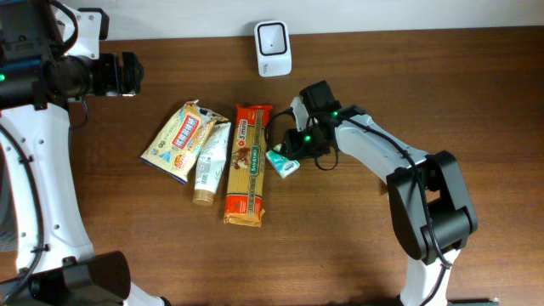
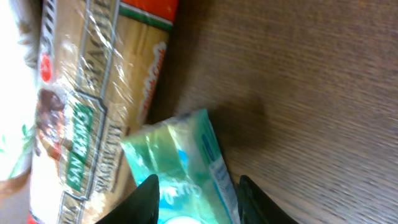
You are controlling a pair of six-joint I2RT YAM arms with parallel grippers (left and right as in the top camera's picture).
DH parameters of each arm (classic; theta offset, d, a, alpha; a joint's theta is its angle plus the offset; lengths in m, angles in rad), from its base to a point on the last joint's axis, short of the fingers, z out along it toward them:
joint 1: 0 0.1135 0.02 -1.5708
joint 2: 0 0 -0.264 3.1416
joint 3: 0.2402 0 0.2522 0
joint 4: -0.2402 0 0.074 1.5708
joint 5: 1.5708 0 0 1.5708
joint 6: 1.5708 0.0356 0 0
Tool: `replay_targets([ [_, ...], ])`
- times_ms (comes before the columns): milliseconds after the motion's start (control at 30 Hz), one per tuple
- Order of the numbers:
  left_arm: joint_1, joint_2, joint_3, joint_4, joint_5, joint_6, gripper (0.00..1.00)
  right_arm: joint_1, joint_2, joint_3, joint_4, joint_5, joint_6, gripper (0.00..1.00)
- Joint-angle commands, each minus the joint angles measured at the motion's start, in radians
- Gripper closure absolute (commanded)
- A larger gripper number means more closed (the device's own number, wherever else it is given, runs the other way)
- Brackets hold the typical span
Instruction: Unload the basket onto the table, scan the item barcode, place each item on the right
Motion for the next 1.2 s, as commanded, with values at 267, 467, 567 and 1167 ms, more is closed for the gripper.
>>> replay_targets([
  [267,0.003,-0.005,0.006,0.0,0.007,0.016,0.01,-0.002,0.052,0.008,-0.073,0.203,0.064,0.67],
  [467,0.003,-0.005,0.006,0.0,0.008,0.016,0.01,-0.041,0.052,0.008,-0.089,0.314,0.15,0.67],
  [567,0.003,-0.005,0.006,0.0,0.008,0.016,0.01,-0.113,0.05,0.038,-0.13,0.302,0.127,0.66],
  [1167,0.003,-0.005,0.006,0.0,0.007,0.016,0.01,0.011,0.052,0.163,-0.271,0.247,-0.15,0.68],
])
